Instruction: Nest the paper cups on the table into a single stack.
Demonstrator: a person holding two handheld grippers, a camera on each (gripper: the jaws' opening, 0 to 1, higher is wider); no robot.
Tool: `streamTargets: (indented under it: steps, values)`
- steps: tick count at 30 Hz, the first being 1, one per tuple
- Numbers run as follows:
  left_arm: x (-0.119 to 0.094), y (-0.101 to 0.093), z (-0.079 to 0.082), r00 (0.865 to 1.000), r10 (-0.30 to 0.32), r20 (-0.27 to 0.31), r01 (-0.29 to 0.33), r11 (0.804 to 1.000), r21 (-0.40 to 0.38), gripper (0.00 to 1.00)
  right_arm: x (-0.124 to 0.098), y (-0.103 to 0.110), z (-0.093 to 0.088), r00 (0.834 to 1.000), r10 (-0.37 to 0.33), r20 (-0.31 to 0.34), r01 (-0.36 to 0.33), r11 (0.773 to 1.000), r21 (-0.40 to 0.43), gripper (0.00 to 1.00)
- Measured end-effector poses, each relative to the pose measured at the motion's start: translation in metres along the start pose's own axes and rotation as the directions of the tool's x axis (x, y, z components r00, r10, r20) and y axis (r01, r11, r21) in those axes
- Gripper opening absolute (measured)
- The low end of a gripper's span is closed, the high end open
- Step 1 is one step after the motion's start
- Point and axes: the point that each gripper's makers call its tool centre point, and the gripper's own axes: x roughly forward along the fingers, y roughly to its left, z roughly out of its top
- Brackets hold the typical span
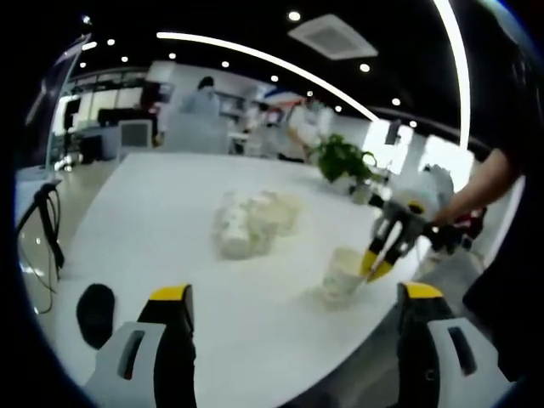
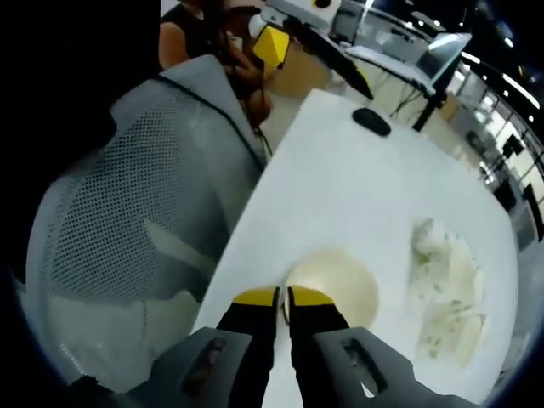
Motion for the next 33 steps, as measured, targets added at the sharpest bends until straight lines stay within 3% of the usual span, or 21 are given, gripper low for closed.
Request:
streamTargets:
  steps: [9, 13, 19, 21, 24, 26, 29, 32, 33]
  values:
    - [0.001, -0.003, 0.000, 1.000, -0.001, 0.000, 0.001, 1.000, -0.006, 1.00, -0.003, 0.000, -0.004, 1.000, -0.003, 0.015, 0.003, 1.000, 0.012, 0.09]
    - [0.002, -0.004, -0.002, 1.000, -0.003, -0.012, 0.003, 1.000, -0.009, 1.00, -0.010, -0.001, -0.003, 0.998, -0.008, 0.055, 0.006, 0.999, 0.034, 0.10]
    - [0.000, 0.003, 0.002, 1.000, 0.007, -0.009, -0.007, 1.000, -0.004, 1.00, -0.037, -0.014, 0.012, 0.975, -0.068, 0.213, 0.028, 0.982, 0.185, 0.10]
    - [0.000, 0.004, 0.004, 1.000, 0.007, -0.002, -0.007, 1.000, 0.010, 1.00, -0.050, -0.020, 0.023, 0.947, -0.101, 0.304, 0.037, 0.977, 0.210, 0.10]
    - [0.000, 0.007, 0.007, 1.000, 0.012, 0.000, -0.012, 1.000, 0.007, 1.00, -0.068, -0.036, 0.029, 0.913, -0.186, 0.362, 0.087, 0.958, 0.273, 0.11]
    - [0.000, 0.009, 0.010, 1.000, 0.021, 0.007, -0.021, 1.000, 0.010, 1.00, -0.079, -0.049, 0.024, 0.891, -0.264, 0.369, 0.118, 0.921, 0.372, 0.13]
    - [-0.002, 0.013, 0.012, 0.999, 0.028, 0.022, -0.028, 1.000, -0.005, 1.00, -0.097, -0.070, 0.017, 0.826, -0.382, 0.414, 0.150, 0.858, 0.492, 0.16]
    - [-0.001, 0.012, 0.011, 1.000, 0.016, 0.009, -0.016, 1.000, 0.001, 1.00, -0.104, -0.079, 0.004, 0.797, -0.440, 0.413, 0.161, 0.814, 0.558, 0.20]
    - [-0.001, 0.011, 0.011, 1.000, 0.013, 0.008, -0.013, 1.000, 0.003, 1.00, -0.108, -0.084, -0.004, 0.787, -0.470, 0.400, 0.171, 0.789, 0.591, 0.21]
